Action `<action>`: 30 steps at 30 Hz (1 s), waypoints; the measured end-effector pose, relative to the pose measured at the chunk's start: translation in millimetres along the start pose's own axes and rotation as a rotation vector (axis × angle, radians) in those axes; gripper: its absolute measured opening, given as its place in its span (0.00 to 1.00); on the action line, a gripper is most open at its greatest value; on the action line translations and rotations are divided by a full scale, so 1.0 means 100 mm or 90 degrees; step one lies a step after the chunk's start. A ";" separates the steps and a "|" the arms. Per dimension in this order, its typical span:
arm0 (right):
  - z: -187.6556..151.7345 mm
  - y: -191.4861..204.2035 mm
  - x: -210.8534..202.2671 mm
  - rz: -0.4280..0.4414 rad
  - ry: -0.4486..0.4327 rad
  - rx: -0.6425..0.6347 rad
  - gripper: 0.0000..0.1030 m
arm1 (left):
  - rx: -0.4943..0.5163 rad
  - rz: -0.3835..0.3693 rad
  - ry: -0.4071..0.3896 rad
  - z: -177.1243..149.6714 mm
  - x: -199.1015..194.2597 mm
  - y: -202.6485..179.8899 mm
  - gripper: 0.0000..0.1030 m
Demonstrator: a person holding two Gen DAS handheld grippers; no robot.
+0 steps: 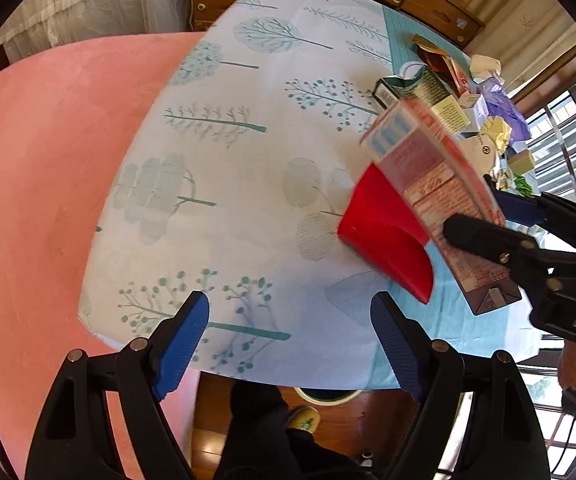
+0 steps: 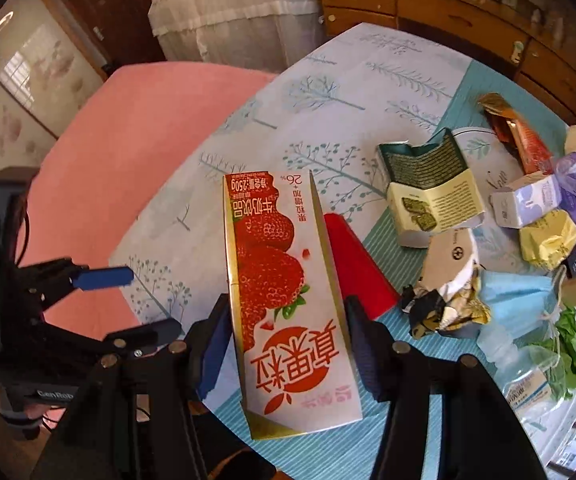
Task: Collect trash
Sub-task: 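Grasp the red paper with the left gripper while the right grasps the strawberry milk carton, then carry the red paper and milk carton over the trash bin with both grippers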
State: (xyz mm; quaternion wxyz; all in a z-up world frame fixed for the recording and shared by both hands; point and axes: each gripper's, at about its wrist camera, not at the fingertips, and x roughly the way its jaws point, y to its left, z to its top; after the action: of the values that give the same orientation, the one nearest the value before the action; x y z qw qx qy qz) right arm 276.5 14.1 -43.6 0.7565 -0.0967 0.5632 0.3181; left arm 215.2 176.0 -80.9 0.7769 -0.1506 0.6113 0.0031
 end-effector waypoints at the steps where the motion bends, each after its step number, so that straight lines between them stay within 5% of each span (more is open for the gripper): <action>1: 0.01 -0.03 -0.05 -0.010 -0.014 0.015 0.54 | -0.003 -0.011 0.007 0.02 0.01 -0.03 0.79; 7: -0.15 -0.16 -0.43 -0.094 -0.083 0.088 0.54 | -0.027 -0.071 0.034 0.14 0.08 -0.24 0.79; 13: -0.31 -0.33 -0.57 -0.122 -0.094 0.143 0.54 | -0.087 -0.120 0.052 0.29 0.23 -0.33 0.79; 19: -0.37 -0.39 -0.54 -0.135 -0.091 0.162 0.54 | -0.118 -0.111 0.069 0.34 0.48 -0.35 0.77; 26: -0.50 -0.38 -0.59 -0.146 -0.086 0.179 0.54 | -0.109 -0.094 0.096 0.35 0.75 -0.42 0.13; 30: -0.60 -0.35 -0.66 -0.152 -0.085 0.181 0.54 | -0.082 -0.078 0.080 0.34 0.73 -0.47 0.04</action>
State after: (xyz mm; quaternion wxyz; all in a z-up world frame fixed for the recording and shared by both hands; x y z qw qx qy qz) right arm 238.7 -68.5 -11.3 0.8306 -0.0334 0.5354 0.1493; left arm 275.1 125.9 -132.1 0.7244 -0.2373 0.6471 -0.0146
